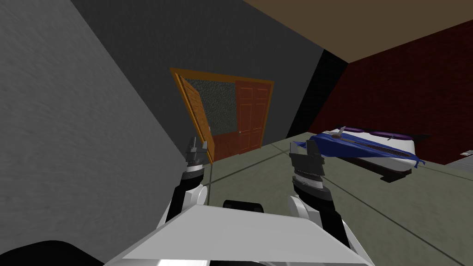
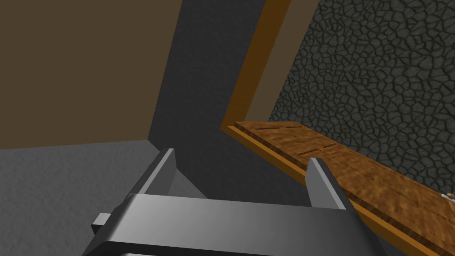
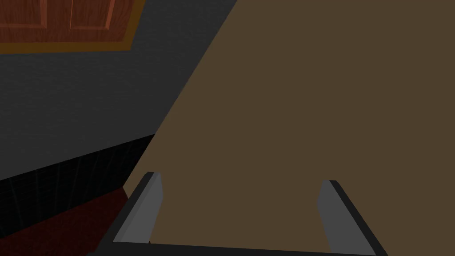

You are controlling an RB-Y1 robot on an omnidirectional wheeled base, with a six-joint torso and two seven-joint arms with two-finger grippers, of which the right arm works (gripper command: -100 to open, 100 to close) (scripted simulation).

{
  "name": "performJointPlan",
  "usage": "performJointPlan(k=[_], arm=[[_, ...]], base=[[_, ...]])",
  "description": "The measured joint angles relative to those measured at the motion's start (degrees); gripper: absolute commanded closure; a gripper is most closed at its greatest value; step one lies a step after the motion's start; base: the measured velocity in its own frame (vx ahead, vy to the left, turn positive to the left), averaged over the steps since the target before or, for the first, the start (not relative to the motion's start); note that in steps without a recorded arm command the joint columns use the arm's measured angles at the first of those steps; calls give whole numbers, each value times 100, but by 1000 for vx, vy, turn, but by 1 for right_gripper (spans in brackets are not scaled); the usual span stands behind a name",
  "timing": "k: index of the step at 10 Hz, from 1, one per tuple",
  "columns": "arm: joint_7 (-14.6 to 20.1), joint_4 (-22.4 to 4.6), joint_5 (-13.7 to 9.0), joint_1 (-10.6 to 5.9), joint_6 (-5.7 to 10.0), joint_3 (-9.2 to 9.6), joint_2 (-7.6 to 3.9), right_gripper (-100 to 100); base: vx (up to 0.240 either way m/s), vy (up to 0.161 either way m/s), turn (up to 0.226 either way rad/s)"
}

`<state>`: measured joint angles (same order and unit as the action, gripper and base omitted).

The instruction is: Push the door open

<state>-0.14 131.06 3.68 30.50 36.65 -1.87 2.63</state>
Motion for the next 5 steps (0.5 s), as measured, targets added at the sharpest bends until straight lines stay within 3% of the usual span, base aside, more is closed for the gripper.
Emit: performJointPlan(k=[5], arm=[[56, -446, -22, -172, 36, 259, -215, -100]], base=[[174, 29, -56]])
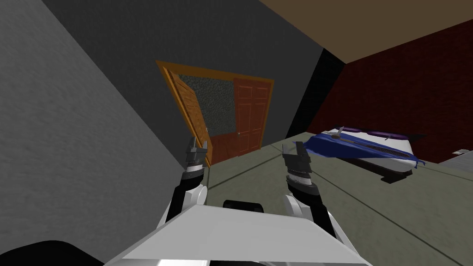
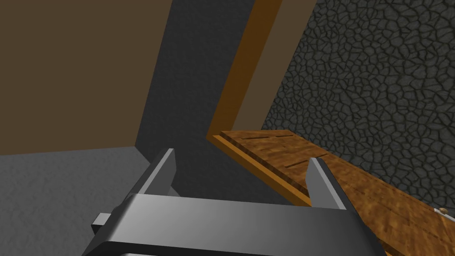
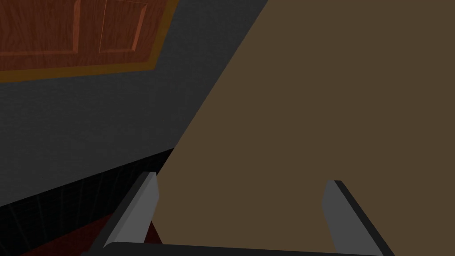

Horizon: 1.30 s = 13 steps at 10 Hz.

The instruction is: Push the door open

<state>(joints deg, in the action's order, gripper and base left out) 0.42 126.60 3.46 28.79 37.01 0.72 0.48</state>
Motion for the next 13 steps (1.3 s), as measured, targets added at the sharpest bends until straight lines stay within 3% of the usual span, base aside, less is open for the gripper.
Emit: performJointPlan(k=[8, 13], arm=[[105, -946, -43, -394, 94, 499, -298, -100], [147, -1534, -49, -649, 128, 854, -406, -100]], base=[[146, 13, -55], [122, 22, -59]])
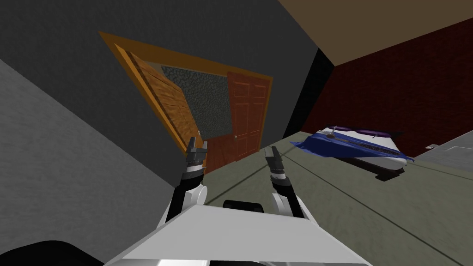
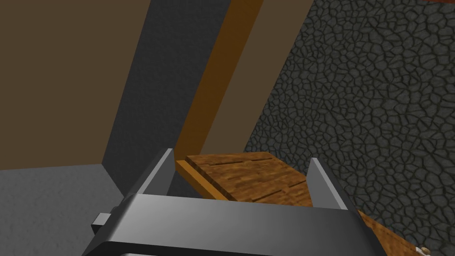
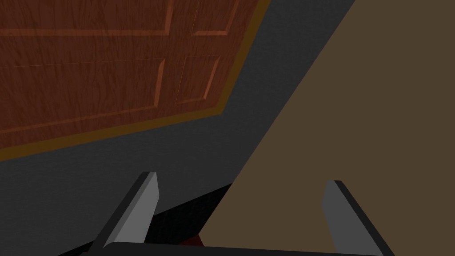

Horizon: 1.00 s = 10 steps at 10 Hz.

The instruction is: Push the door open

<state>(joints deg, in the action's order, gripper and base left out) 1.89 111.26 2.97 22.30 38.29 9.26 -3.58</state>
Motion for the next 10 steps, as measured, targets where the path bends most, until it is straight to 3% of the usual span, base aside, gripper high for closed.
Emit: performJointPlan(k=[1, 7, 10], arm=[[33, -235, -24, -94, 65, 54, -50, -100], [105, -1026, -35, -457, 55, 585, -147, -100], [148, -1343, -51, -546, 116, 773, -214, -100]], base=[[146, 36, -61], [140, 29, -67], [81, 18, -52]])
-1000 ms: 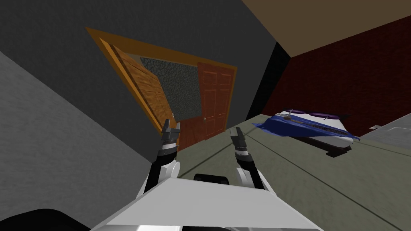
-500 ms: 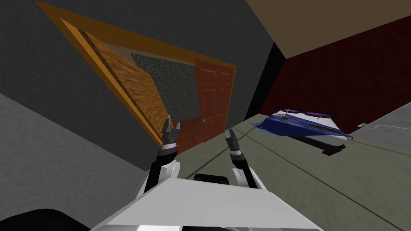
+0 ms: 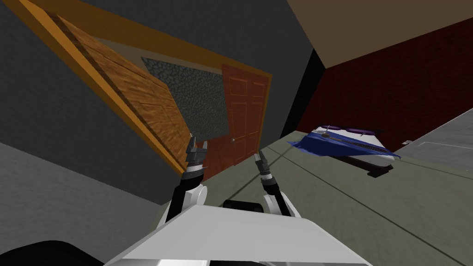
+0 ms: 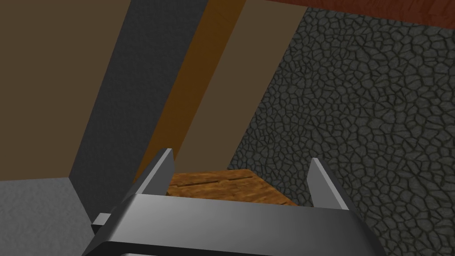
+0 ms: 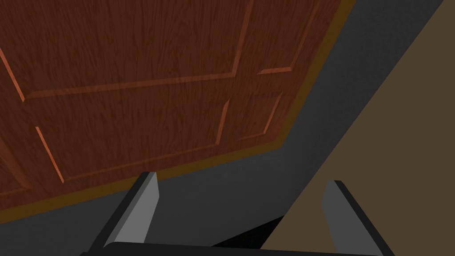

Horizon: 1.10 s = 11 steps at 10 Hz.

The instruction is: Push the door open

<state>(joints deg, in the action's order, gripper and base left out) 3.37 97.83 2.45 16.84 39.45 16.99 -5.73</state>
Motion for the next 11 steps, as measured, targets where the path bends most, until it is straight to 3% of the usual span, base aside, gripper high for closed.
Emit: performJointPlan(k=[8, 11], arm=[[123, -1113, -45, -492, 76, 607, -103, -100], [140, -1462, -48, -594, 141, 823, -124, -100]], base=[[124, 34, -66], [95, 36, -53]])
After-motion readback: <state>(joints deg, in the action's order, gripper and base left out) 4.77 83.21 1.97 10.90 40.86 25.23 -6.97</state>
